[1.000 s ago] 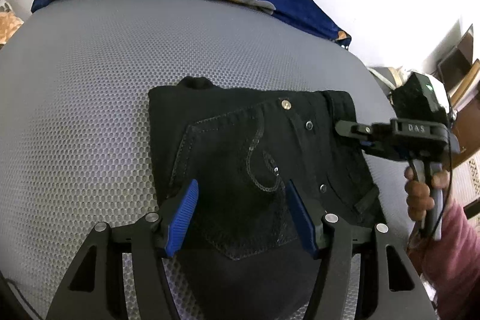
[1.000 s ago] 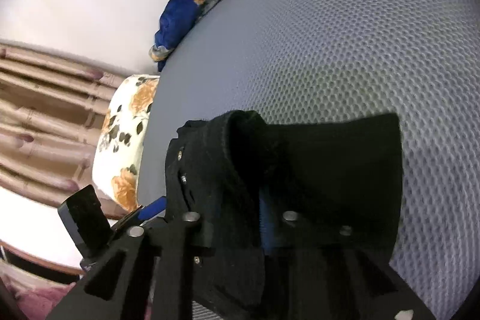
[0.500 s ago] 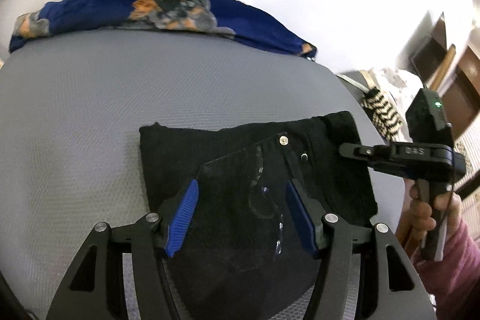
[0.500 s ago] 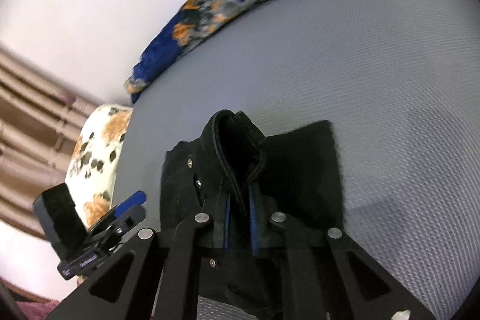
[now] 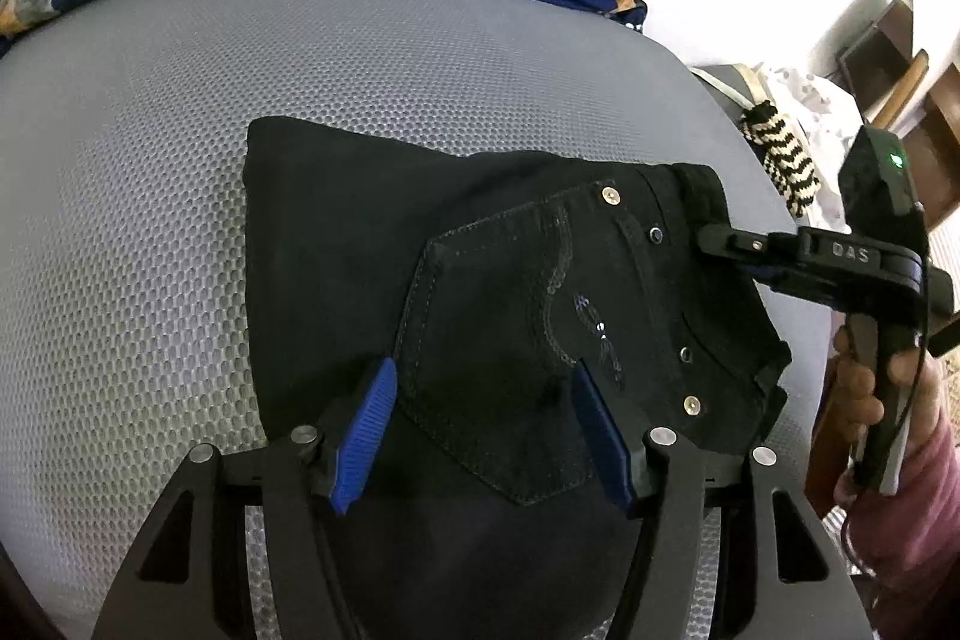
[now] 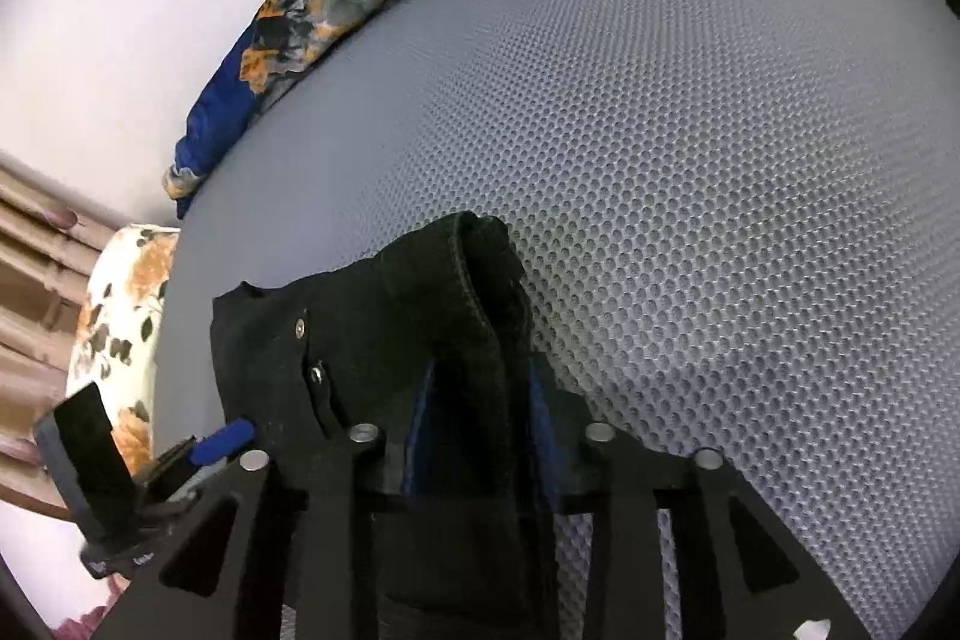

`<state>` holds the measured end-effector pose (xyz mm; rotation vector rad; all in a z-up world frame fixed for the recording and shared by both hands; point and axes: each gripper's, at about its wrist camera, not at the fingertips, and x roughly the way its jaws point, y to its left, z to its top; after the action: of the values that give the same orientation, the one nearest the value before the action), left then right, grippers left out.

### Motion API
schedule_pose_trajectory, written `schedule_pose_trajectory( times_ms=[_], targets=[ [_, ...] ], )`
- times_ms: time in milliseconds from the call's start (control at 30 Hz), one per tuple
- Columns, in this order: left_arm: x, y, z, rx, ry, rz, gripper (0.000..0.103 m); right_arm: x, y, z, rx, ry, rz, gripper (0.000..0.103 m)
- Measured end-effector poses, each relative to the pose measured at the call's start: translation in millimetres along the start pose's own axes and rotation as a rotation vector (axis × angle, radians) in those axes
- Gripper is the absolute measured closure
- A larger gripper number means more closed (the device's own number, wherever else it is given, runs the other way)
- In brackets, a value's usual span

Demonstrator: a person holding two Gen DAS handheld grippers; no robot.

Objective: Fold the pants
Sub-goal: 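Press the folded black jeans flat with both grippers, smoothing the pocket side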

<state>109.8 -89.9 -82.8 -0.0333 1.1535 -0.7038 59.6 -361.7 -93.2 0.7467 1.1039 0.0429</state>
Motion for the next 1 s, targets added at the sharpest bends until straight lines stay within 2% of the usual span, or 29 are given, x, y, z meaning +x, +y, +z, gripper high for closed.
schedule_pose_trajectory(
  times_ms=[200,333,467,567,600,633,1000],
  targets=[
    [-10.6,-1.9,-10.8,0.03,0.049,-0.033,0.042,-21.4,-2.1,-17.5,0.005,0.007,0.005,0.073],
    [-16.4,-8.9,-26.7,0.081,0.062,-0.012,0.042,-29.9,-5.9,-36.4,0.02,0.029,0.01,0.072],
    [-21.2,-10.4,-38.8,0.082,0.057,-0.012,0.042,-32.7,-5.6,-55.5,0.013,0.045,0.012,0.073],
    [-22.4,-12.0,-44.2,0.085,0.054,0.009,0.042,-35.8,-1.5,-61.1,-0.007,0.018,-0.027,0.08],
    [-22.3,-14.0,-44.9,0.089,0.053,0.016,0.042,-37.6,0.5,-61.8,-0.02,0.01,-0.049,0.088],
    [-21.8,-16.4,-45.2,0.09,0.053,0.025,0.042,-39.4,1.7,-62.7,-0.024,0.006,-0.056,0.089],
    [-24.9,-32.4,-66.9,0.133,0.062,0.076,0.042,-62.5,14.5,-75.6,-0.043,-0.044,-0.101,0.093]
  ],
)
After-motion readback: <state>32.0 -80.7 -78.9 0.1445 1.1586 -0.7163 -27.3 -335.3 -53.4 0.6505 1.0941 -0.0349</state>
